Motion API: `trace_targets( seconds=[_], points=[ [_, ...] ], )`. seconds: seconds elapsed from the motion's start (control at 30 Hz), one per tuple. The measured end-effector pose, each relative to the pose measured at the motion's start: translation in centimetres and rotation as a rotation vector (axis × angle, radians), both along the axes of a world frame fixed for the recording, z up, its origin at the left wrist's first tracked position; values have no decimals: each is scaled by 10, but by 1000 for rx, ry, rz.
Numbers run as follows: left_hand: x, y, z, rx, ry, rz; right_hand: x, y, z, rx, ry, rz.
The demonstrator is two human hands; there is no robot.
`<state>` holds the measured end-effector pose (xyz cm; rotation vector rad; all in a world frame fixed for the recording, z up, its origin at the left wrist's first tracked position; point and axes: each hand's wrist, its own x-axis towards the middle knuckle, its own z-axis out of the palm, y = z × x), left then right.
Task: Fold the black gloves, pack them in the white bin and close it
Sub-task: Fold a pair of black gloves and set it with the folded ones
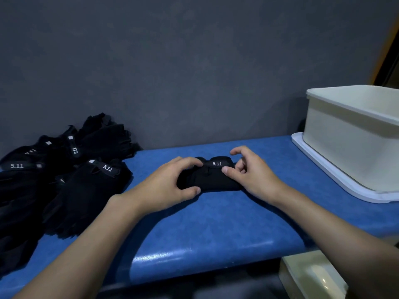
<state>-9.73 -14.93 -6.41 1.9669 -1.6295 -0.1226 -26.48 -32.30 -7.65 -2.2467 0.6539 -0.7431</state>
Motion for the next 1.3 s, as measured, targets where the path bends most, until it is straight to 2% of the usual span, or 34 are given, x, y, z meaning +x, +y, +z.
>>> trace_targets(
  seconds=[0.23, 0.4, 0.7, 0.97, 1.13, 1.3],
  points=[
    [-9, -21, -11, -59, 16, 72, -20, -8, 7, -83, 118, 100],
    [-13, -56, -15, -66, 4, 82, -29, -32, 5, -163, 166, -75],
    [-32, -142, -9, -56, 18, 130, -25, -86, 3, -168, 233, -360],
    [-28, -189, -10, -119, 115, 193, -17, -120, 0, -99, 175, -439],
    [-32, -207, -9, -116, 111, 226, -19, -130, 3, -33, 113, -426],
    [-32, -215, -13, -117, 88, 243, -17, -134, 2, -71, 122, -437]
  ],
)
